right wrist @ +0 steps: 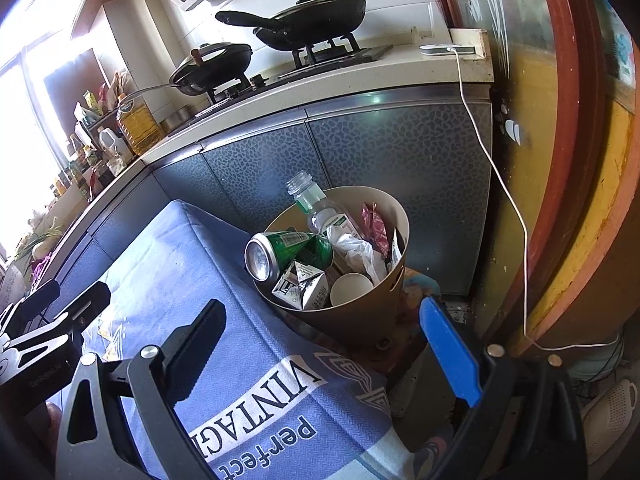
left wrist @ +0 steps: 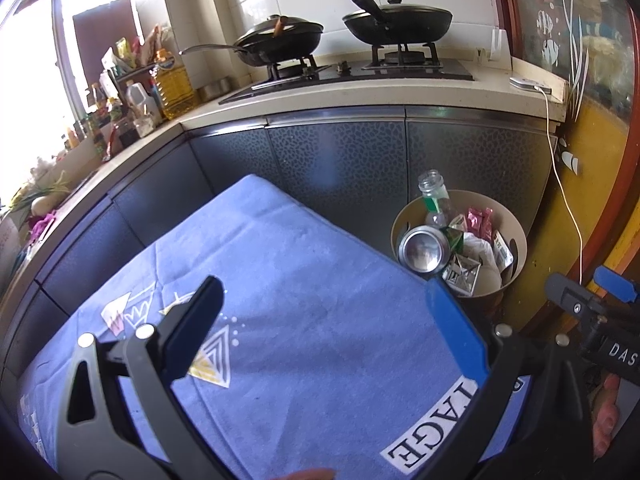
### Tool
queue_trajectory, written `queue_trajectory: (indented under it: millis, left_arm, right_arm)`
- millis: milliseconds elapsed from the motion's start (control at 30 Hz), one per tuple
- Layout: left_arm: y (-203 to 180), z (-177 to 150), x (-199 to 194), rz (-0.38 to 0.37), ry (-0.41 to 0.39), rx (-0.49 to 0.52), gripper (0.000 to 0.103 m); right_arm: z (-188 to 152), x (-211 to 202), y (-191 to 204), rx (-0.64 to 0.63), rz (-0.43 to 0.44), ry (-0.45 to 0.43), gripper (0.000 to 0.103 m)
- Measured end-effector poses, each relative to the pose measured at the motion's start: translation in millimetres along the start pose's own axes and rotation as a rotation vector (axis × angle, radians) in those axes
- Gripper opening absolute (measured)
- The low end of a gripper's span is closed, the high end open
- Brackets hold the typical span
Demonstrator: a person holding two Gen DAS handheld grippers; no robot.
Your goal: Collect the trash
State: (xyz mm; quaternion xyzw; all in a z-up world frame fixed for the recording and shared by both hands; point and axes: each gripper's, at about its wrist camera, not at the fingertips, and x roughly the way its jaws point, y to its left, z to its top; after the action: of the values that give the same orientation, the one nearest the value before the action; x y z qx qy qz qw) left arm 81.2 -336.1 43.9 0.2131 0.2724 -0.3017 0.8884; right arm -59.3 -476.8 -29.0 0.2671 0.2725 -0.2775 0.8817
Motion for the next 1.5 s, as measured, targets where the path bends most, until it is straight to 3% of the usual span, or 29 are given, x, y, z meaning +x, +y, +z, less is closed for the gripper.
queue_trajectory:
  millis: [1500]
  left_arm:
    - [1.3,-8.0,10.5,-0.034,0.056,-0.020,0.097]
  right_arm:
    - [1.0,7.0,6.8,-0.018,0.009,0.022,0.096]
